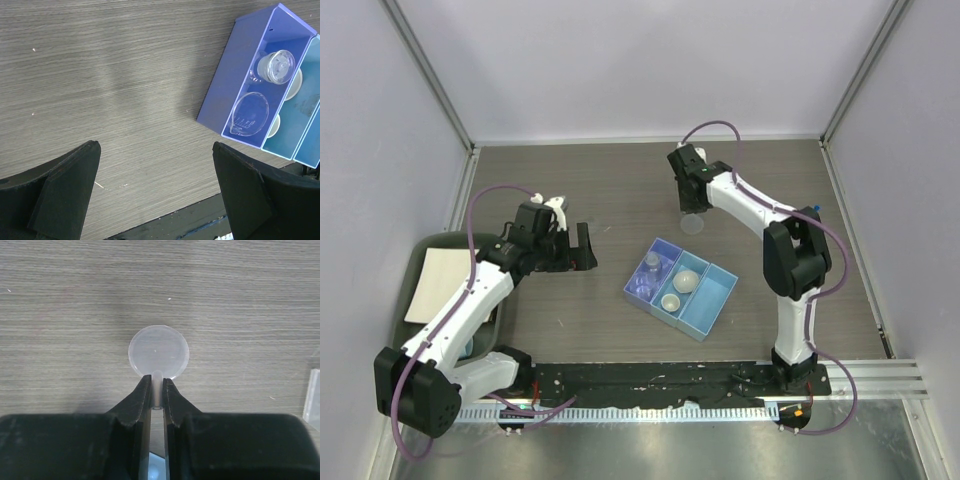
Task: Organize the chemistry lab equipment
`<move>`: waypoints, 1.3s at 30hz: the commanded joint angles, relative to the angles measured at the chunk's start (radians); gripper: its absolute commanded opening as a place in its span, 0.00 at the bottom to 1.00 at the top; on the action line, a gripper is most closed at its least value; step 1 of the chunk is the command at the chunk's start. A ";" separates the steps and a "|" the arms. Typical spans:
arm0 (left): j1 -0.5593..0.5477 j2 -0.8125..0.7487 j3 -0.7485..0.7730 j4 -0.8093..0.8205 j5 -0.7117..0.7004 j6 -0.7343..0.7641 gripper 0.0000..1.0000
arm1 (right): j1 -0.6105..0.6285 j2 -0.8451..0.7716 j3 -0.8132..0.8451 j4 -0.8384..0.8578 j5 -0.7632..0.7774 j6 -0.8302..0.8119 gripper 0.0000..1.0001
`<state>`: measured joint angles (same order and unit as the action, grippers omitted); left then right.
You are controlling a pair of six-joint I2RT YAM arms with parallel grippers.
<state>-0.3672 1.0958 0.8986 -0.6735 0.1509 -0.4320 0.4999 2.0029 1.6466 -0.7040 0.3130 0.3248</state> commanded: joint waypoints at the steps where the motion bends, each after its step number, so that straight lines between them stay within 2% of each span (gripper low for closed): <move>1: -0.004 -0.001 0.011 0.014 0.021 0.021 1.00 | 0.006 -0.197 -0.019 -0.020 0.081 -0.030 0.01; 9: -0.004 0.003 0.013 0.014 0.021 0.019 1.00 | 0.057 -0.467 -0.155 -0.097 0.176 -0.046 0.01; 18: -0.004 -0.008 0.011 0.012 0.012 0.019 1.00 | 0.166 -0.726 -0.313 -0.233 0.111 0.037 0.01; 30: -0.004 -0.016 0.011 0.011 0.006 0.019 1.00 | 0.307 -0.880 -0.487 -0.293 -0.023 0.177 0.01; 39: -0.007 -0.025 0.011 0.011 0.006 0.021 1.00 | 0.402 -0.906 -0.562 -0.282 -0.015 0.255 0.01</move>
<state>-0.3672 1.0966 0.8986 -0.6735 0.1535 -0.4320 0.8661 1.1191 1.1084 -1.0050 0.2993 0.5236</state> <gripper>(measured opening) 0.996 0.158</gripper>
